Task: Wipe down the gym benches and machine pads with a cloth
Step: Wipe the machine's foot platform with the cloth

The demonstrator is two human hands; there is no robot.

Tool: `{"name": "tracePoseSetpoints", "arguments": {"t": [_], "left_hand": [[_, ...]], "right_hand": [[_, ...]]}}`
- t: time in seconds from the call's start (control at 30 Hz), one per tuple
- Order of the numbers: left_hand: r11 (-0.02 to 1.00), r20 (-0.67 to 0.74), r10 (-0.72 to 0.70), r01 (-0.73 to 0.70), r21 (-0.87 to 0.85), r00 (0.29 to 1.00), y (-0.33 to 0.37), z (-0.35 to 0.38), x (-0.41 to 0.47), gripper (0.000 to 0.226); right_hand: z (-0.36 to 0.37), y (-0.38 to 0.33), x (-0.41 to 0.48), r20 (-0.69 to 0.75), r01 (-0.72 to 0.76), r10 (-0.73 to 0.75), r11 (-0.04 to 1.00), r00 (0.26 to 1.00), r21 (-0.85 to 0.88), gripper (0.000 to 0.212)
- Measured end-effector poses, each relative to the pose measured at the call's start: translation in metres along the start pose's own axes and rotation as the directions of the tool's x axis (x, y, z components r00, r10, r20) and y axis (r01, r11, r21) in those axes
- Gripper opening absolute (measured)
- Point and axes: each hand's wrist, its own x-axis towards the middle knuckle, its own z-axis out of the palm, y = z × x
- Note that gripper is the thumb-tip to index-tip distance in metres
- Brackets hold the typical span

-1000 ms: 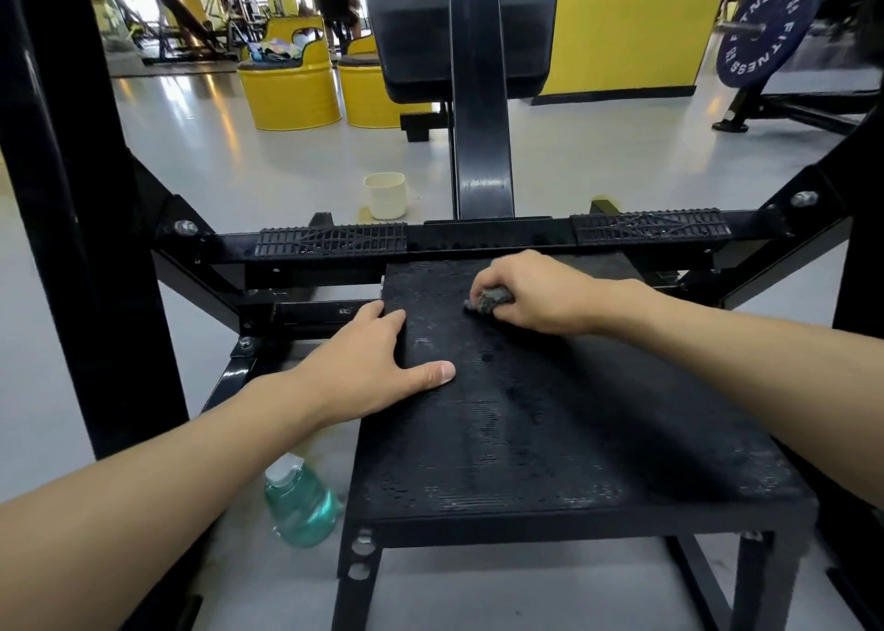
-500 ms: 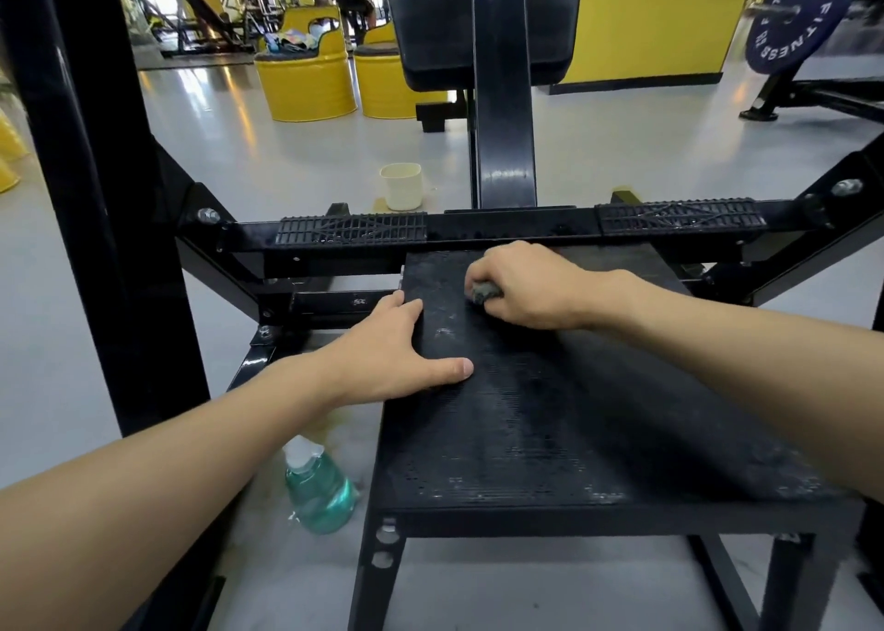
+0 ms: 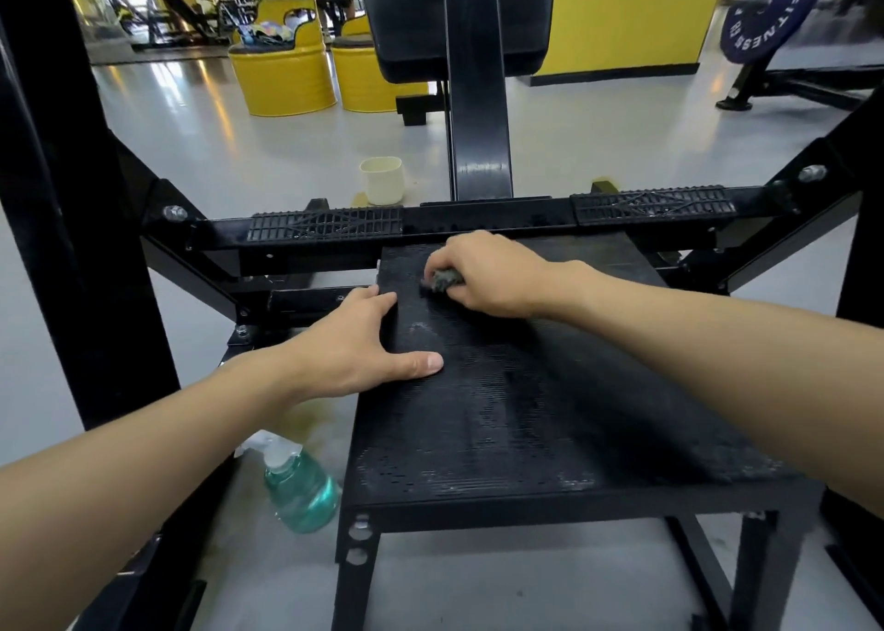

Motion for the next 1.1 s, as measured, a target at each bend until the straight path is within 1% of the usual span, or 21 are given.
{"name": "tracePoseSetpoints", "arguments": {"t": [0.07, 0.1, 0.2, 0.23, 0.3, 0.4, 0.43, 0.5, 0.53, 0.57, 0.63, 0.7, 0.73, 0.83, 0.87, 0.9, 0.97, 1.0, 1.03, 1.07, 1.1], "left_hand": [[1.0, -0.011, 0.012, -0.013, -0.014, 1.0, 0.001, 0.0, -0.001, 0.08], [1.0, -0.019, 0.01, -0.01, -0.015, 1.0, 0.0, 0.001, 0.0, 0.079], [0.999, -0.046, -0.002, 0.0, -0.043, 0.999, -0.001, 0.003, 0.0, 0.064], [0.998, -0.053, -0.004, 0.001, -0.064, 0.999, -0.004, 0.003, 0.0, 0.068], [0.992, -0.06, -0.007, 0.0, -0.125, 0.998, -0.009, 0.005, 0.002, 0.075], [0.988, -0.054, -0.021, 0.012, -0.154, 0.998, -0.01, 0.005, 0.001, 0.045], [0.99, -0.052, -0.04, 0.033, -0.136, 0.998, -0.009, 0.005, 0.001, 0.038], [0.993, -0.054, -0.052, 0.046, -0.107, 0.997, -0.007, 0.005, -0.001, 0.033], [0.994, -0.064, -0.049, 0.042, -0.106, 0.997, -0.008, 0.005, -0.002, 0.033], [0.993, -0.063, -0.049, 0.042, -0.113, 0.997, -0.008, 0.005, -0.002, 0.032], [0.99, -0.055, -0.053, 0.045, -0.137, 0.997, -0.007, 0.005, -0.003, 0.032], [0.989, -0.05, -0.052, 0.045, -0.143, 0.997, -0.008, 0.004, -0.003, 0.032], [0.988, -0.06, -0.053, 0.044, -0.145, 0.997, -0.008, 0.004, -0.003, 0.032], [0.994, -0.081, -0.054, 0.046, -0.097, 0.995, -0.01, 0.008, -0.005, 0.032], [0.995, -0.092, -0.067, 0.059, -0.086, 0.994, -0.012, 0.01, -0.005, 0.035], [0.994, -0.095, -0.089, 0.082, -0.075, 0.992, -0.013, 0.011, -0.004, 0.045], [0.99, -0.089, -0.14, 0.137, -0.042, 0.986, -0.016, 0.011, -0.001, 0.072], [0.988, -0.088, -0.157, 0.155, -0.029, 0.984, -0.016, 0.011, -0.001, 0.077], [0.987, -0.085, -0.159, 0.158, -0.023, 0.984, -0.014, 0.01, -0.001, 0.074], [0.988, -0.085, -0.154, 0.153, -0.022, 0.984, -0.012, 0.01, -0.003, 0.066], [0.99, -0.088, -0.14, 0.137, -0.035, 0.986, -0.01, 0.01, -0.006, 0.057]], "right_hand": [[0.003, 0.003, 0.005, -0.089, -0.057, 0.053, 0.997, 0.995, -0.042, 0.027], [0.006, -0.001, 0.006, -0.085, -0.046, 0.042, 0.998, 0.996, -0.048, 0.025], [0.004, -0.013, 0.0, 0.079, 0.074, -0.074, 0.997, 0.994, 0.006, 0.023], [0.001, -0.014, -0.001, 0.116, 0.091, -0.095, 0.995, 0.989, 0.036, 0.024], [-0.002, -0.004, 0.004, 0.067, 0.053, -0.055, 0.998, 0.996, 0.026, 0.028], [0.004, 0.003, 0.013, -0.09, -0.062, 0.055, 0.996, 0.994, -0.069, 0.027], [0.006, -0.001, 0.014, -0.078, -0.042, 0.035, 0.996, 0.996, -0.08, 0.023], [0.005, -0.012, 0.011, 0.043, 0.053, -0.051, 0.997, 0.998, -0.05, 0.02], [0.003, -0.017, 0.011, 0.107, 0.082, -0.08, 0.997, 0.991, -0.011, 0.022], [0.001, -0.016, 0.01, 0.134, 0.087, -0.088, 0.996, 0.987, 0.013, 0.025], [0.0, -0.009, 0.016, 0.059, 0.045, -0.045, 0.999, 0.997, 0.002, 0.029], [0.006, -0.007, 0.021, -0.057, -0.012, 0.008, 0.998, 0.998, -0.063, 0.028], [0.009, -0.012, 0.022, -0.072, -0.013, 0.008, 0.997, 0.997, -0.073, 0.025], [0.01, -0.033, 0.018, 0.051, 0.105, -0.105, 0.994, 0.993, -0.007, 0.021], [0.009, -0.036, 0.018, 0.086, 0.128, -0.129, 0.992, 0.988, 0.015, 0.022], [0.009, -0.035, 0.02, 0.08, 0.126, -0.127, 0.992, 0.989, 0.017, 0.024], [0.011, -0.027, 0.028, -0.028, 0.054, -0.055, 0.998, 0.998, -0.04, 0.027], [0.014, -0.025, 0.031, -0.09, 0.007, -0.014, 0.997, 0.996, -0.08, 0.027], [0.017, -0.027, 0.033, -0.121, -0.018, 0.007, 0.996, 0.993, -0.089, 0.025], [0.018, -0.032, 0.034, -0.098, 0.0, -0.007, 0.998, 0.995, -0.069, 0.022], [0.017, -0.038, 0.032, -0.036, 0.051, -0.052, 0.998, 0.998, -0.033, 0.02]]}}
